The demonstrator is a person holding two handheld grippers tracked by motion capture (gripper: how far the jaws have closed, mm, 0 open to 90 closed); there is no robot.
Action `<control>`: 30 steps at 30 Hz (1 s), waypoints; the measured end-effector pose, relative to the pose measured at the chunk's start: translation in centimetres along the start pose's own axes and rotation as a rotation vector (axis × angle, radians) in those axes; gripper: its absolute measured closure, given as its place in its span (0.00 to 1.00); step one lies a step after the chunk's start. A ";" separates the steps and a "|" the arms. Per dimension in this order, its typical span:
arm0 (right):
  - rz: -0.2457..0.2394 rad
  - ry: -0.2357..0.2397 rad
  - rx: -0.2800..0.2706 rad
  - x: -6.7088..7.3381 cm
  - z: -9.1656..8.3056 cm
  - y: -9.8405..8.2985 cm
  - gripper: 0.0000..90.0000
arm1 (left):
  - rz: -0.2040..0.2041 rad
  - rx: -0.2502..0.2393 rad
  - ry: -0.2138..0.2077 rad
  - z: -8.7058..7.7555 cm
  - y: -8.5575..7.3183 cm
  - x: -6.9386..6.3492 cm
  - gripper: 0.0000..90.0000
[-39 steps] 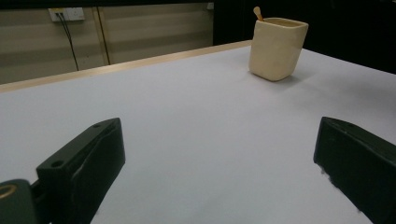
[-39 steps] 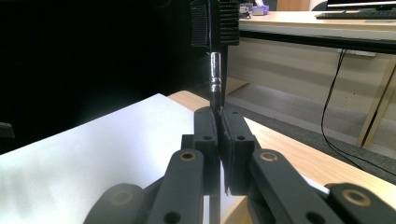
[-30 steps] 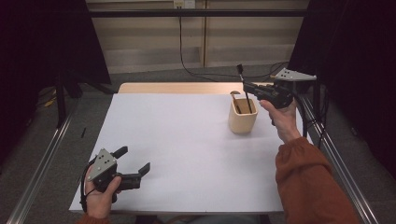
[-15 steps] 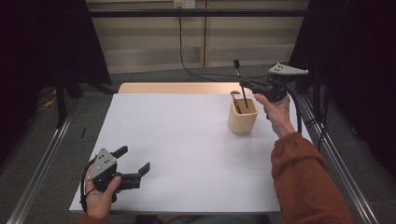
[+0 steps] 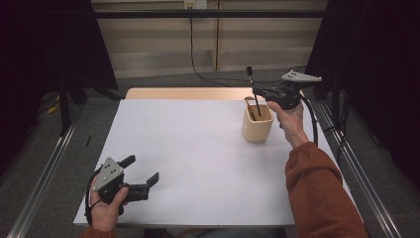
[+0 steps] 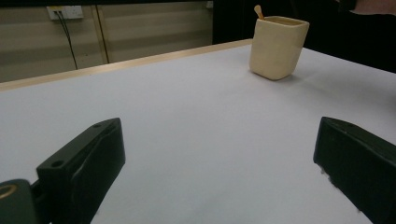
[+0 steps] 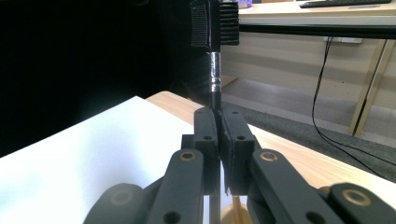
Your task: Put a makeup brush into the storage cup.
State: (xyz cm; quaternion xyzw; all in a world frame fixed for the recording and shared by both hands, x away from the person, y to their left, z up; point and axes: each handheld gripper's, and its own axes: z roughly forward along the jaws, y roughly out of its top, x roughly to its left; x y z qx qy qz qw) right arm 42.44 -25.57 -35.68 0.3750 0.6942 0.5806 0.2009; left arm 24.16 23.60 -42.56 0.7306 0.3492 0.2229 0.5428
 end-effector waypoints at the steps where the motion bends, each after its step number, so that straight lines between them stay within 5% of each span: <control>1: 0.001 0.000 0.000 -0.1 0.0 -0.1 0.95 | 0.000 0.001 -0.001 0.0 0.0 0.0 0.02; 30: 0.007 -0.041 0.028 -1.0 -0.2 -3.0 0.95 | 0.001 0.002 -0.003 0.1 0.0 0.0 0.02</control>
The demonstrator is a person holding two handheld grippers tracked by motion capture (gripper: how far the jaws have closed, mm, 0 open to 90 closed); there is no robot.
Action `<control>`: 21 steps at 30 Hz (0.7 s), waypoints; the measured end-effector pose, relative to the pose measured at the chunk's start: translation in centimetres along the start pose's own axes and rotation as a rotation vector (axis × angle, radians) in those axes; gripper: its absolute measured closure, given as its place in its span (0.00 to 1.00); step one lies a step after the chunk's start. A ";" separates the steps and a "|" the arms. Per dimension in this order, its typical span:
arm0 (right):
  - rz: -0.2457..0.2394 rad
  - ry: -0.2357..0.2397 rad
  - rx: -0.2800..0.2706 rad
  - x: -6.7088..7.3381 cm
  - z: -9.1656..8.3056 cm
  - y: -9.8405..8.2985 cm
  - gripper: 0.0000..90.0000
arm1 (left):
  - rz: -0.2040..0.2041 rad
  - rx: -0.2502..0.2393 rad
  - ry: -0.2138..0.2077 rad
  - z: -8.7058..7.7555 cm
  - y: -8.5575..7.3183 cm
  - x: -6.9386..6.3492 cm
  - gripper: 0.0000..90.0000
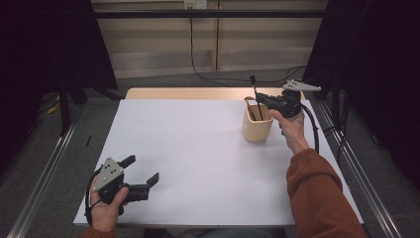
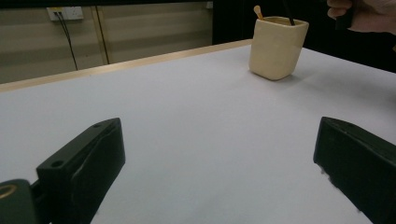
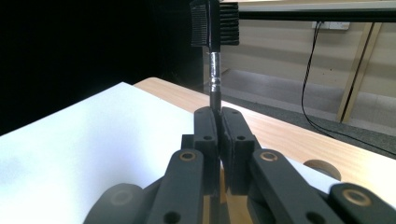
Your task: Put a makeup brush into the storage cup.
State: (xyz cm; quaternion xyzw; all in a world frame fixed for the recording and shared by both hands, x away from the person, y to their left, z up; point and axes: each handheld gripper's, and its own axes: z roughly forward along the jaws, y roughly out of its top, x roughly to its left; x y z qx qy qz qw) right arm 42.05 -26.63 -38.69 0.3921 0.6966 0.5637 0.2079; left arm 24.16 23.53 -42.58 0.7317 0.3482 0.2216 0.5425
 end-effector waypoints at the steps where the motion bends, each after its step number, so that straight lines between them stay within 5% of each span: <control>1: -0.001 0.002 0.003 0.0 0.0 -0.1 0.95 | -0.001 0.000 0.001 0.0 0.0 0.0 0.02; 21: 0.009 -0.005 0.049 0.0 0.0 -2.5 0.95 | 0.002 0.000 0.000 0.0 0.0 -0.1 0.02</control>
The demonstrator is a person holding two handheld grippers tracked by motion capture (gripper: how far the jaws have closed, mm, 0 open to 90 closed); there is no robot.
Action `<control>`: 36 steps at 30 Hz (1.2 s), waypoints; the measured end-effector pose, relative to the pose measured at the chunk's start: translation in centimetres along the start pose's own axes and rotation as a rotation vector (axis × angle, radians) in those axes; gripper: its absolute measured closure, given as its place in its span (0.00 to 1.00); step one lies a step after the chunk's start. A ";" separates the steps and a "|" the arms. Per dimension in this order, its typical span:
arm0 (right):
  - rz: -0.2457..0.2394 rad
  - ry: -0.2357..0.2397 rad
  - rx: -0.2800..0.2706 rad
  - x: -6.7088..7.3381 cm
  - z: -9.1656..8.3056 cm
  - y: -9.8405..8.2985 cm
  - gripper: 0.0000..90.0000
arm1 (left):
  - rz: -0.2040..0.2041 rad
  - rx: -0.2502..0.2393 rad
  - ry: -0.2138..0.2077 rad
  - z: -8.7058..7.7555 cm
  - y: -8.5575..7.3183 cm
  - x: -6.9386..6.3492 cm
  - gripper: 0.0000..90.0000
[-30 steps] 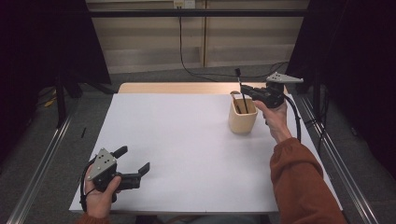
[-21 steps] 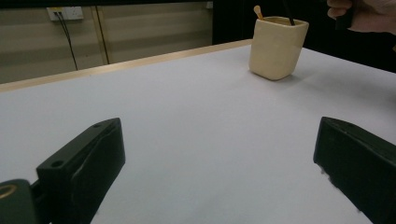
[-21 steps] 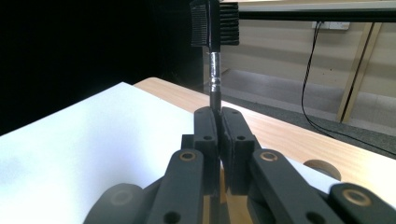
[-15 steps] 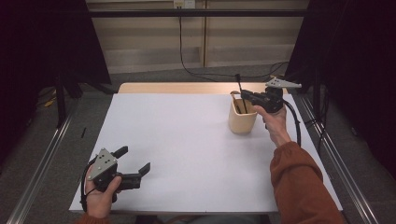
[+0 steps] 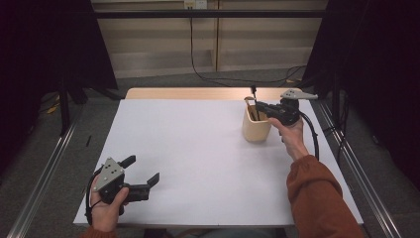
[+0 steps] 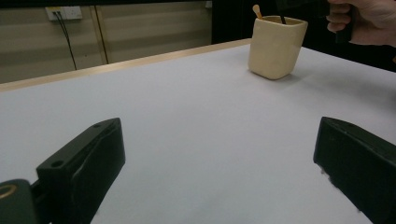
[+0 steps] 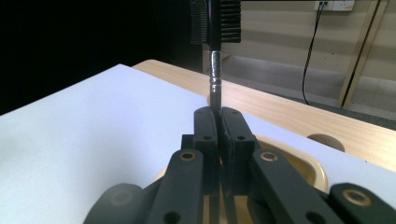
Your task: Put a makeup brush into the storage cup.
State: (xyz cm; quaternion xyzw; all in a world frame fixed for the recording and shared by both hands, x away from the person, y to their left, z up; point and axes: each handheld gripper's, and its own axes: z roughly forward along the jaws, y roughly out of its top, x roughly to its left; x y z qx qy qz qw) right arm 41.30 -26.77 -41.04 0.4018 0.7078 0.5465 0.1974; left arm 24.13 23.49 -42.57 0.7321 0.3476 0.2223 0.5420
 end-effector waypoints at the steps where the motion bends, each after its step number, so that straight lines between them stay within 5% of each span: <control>1: 0.001 -0.001 0.002 0.0 0.0 -0.1 0.95 | 0.000 0.000 0.000 0.0 0.0 0.0 0.02; 10: 0.009 0.007 0.008 -0.2 -0.3 -0.2 0.94 | 0.000 0.000 0.001 0.0 0.0 0.0 0.02; 15: 0.004 0.004 0.000 -0.2 -0.3 -0.2 0.84 | -0.002 0.000 0.004 0.1 0.0 0.1 0.02; 28: 0.007 -0.015 -0.017 0.0 -0.7 0.1 0.25 | -0.008 0.004 0.002 0.6 0.1 0.1 0.02; 36: 0.008 -0.040 -0.033 0.2 -1.1 0.0 0.02 | -0.006 0.004 0.002 0.6 0.1 0.1 0.02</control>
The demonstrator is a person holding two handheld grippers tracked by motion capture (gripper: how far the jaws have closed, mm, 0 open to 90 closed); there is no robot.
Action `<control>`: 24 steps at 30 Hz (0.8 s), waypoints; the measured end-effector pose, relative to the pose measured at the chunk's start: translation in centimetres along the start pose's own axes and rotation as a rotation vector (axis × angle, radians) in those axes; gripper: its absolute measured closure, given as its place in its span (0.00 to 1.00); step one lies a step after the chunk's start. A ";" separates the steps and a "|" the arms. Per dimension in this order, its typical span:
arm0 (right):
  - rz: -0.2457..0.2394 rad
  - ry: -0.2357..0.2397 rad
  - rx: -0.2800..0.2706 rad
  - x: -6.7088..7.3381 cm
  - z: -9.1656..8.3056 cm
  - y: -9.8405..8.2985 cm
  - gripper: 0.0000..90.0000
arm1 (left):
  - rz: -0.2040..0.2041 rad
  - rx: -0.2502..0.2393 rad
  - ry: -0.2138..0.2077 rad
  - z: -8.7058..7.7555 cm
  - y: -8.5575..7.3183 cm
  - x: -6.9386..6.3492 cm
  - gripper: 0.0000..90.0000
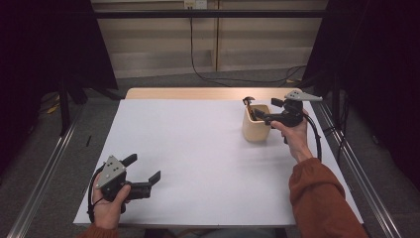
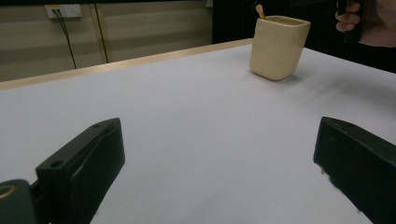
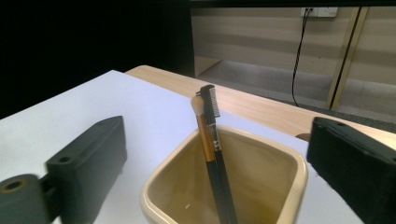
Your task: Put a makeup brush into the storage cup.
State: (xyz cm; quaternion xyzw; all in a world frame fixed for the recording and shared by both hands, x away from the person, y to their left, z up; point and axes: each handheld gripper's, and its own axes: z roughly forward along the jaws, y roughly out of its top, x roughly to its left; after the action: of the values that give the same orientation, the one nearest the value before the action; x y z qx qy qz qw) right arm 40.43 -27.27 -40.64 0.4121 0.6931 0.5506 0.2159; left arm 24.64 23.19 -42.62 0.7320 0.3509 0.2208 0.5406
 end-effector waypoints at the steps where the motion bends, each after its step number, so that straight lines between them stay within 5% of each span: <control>1: 0.004 0.003 -0.005 0.1 0.0 0.0 0.00 | 0.001 0.000 0.000 0.0 0.0 0.0 0.02; 24: 0.004 0.000 0.008 1.8 -1.6 -0.3 0.02 | 0.001 -0.009 0.002 -0.4 0.0 0.0 0.02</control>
State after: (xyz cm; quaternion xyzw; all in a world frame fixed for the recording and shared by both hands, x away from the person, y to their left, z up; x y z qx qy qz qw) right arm 38.11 -26.82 -40.13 0.4145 0.6943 0.5483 0.2133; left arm 24.32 23.47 -42.50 0.7296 0.3499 0.2233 0.5435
